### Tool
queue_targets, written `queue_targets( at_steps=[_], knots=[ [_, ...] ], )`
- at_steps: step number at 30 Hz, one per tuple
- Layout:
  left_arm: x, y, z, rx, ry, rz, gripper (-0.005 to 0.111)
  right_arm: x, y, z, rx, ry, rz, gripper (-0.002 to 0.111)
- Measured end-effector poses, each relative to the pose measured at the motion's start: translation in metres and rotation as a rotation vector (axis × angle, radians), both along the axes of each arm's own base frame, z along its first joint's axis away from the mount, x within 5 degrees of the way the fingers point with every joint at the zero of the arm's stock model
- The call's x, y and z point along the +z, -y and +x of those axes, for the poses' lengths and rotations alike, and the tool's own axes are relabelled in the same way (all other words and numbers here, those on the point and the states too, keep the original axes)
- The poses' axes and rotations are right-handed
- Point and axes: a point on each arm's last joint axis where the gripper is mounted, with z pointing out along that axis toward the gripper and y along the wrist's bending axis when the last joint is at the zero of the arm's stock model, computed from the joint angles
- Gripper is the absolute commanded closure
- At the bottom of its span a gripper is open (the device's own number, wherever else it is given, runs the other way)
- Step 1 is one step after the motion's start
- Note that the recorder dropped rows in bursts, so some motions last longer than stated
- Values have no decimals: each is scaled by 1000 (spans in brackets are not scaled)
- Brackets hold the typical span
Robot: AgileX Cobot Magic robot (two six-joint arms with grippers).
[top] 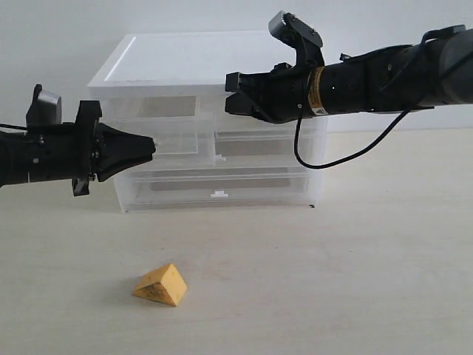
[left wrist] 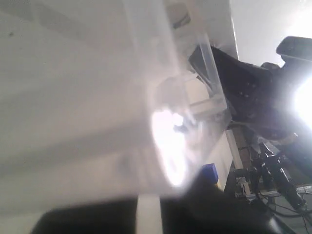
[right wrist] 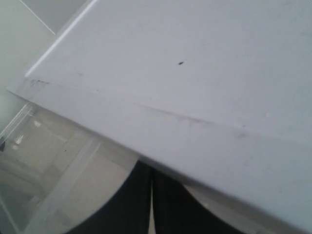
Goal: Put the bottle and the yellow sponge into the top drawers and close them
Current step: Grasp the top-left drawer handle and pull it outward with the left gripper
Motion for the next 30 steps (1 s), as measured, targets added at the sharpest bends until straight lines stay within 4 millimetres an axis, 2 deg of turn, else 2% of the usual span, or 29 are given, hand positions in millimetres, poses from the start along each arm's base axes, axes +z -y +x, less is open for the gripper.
queue_targets(
  at_steps=[3, 14, 30],
  knots=[
    [1, -2, -17, -4, 5, 20, 103, 0, -1, 1, 5, -7, 12, 108],
    [-8, -6, -42, -29, -9, -3, 103, -2, -2, 1, 11, -21, 27, 108],
    [-8, -12, -46, -45, 19, 1, 103, 3, -1, -1, 21, -38, -7, 108]
  ],
)
